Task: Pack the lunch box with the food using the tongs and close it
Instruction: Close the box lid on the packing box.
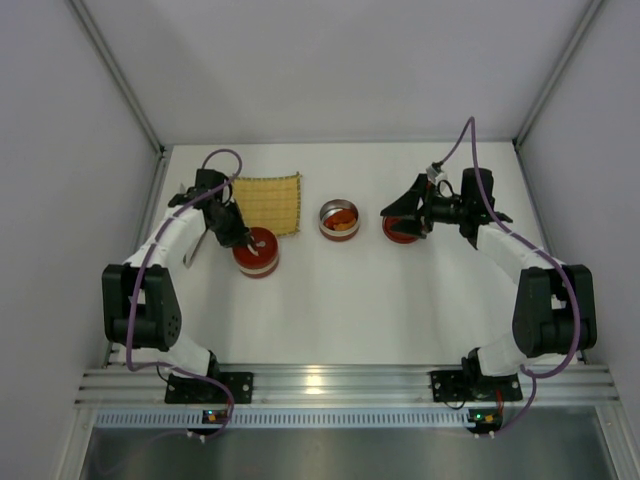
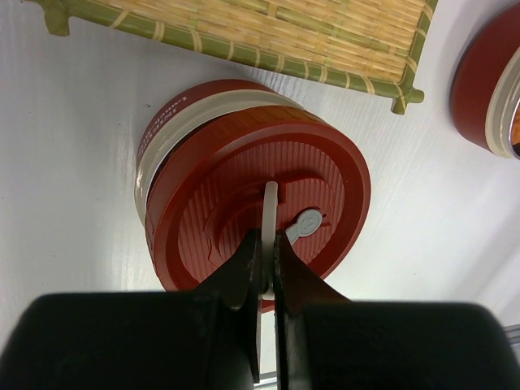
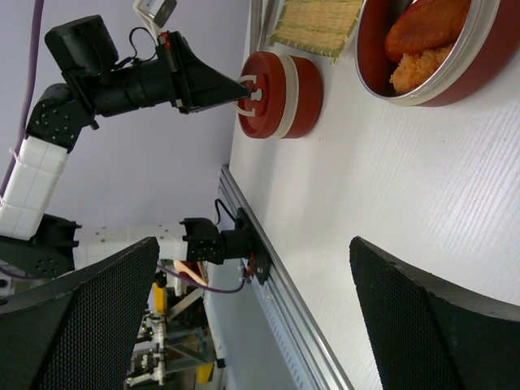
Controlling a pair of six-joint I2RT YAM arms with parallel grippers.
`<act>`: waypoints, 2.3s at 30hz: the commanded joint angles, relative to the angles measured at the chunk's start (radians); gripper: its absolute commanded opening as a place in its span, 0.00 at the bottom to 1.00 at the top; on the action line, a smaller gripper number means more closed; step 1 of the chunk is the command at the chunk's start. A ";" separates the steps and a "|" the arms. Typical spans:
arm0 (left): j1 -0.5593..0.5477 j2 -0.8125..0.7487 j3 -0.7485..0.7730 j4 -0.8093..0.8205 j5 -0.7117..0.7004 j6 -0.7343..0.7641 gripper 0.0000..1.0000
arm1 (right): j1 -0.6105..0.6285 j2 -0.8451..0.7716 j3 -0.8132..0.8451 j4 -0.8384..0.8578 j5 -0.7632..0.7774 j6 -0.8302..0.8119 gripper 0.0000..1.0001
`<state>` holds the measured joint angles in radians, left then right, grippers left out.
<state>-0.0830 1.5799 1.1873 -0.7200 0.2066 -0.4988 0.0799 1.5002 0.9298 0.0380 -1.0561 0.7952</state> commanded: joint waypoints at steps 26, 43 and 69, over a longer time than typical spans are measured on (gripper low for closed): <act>0.005 -0.003 -0.002 0.051 -0.016 0.008 0.00 | -0.012 -0.008 0.003 0.062 -0.028 -0.021 0.99; 0.005 0.015 -0.008 0.059 -0.012 0.016 0.00 | -0.014 -0.008 -0.008 0.068 -0.030 -0.016 0.99; -0.060 0.032 0.034 0.034 -0.079 0.071 0.00 | -0.011 0.012 -0.017 0.088 -0.027 -0.005 0.99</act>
<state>-0.1356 1.6115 1.1782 -0.6979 0.1368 -0.4377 0.0799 1.5085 0.9096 0.0479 -1.0679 0.7963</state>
